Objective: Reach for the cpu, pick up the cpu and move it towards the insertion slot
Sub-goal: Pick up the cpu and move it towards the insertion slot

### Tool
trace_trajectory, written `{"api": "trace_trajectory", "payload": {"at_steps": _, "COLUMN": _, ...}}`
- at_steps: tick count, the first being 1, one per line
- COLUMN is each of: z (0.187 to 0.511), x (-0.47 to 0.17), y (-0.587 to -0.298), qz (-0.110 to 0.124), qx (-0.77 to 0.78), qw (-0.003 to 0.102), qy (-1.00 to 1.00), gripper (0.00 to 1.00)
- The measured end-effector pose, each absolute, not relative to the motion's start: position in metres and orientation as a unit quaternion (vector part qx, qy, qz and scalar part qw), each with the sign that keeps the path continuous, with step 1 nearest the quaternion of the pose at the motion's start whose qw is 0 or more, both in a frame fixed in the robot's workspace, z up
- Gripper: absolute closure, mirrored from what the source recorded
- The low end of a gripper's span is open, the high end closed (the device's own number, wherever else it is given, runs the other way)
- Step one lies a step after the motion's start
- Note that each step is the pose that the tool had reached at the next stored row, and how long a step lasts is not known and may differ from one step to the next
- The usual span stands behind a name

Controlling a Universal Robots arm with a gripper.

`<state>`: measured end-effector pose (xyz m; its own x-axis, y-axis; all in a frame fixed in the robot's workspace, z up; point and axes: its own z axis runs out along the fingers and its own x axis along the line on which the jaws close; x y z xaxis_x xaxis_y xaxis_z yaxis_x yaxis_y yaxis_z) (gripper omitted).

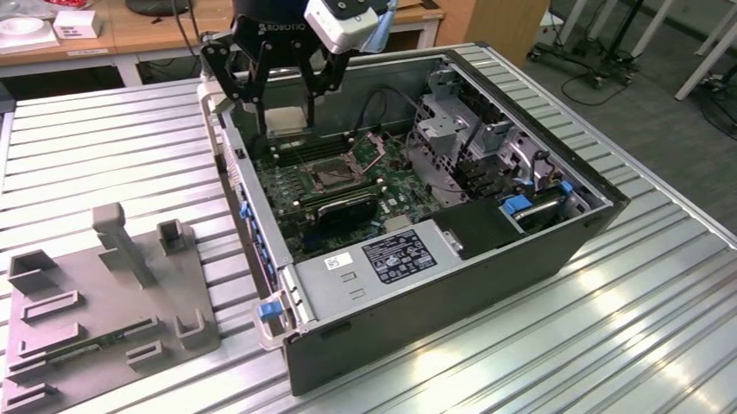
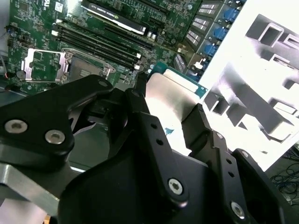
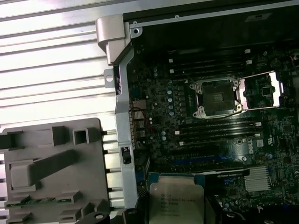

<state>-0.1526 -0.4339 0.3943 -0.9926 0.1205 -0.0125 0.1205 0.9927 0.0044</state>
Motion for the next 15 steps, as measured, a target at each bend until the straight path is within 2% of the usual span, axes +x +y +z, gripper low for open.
{"api": "trace_trajectory", "payload": {"at_steps": 15, "z": 0.393, "x": -0.137, "y": -0.430, "qz": 0.002, "qx": 0.060, "qw": 0.006, "qy": 0.998, "gripper": 0.45}}
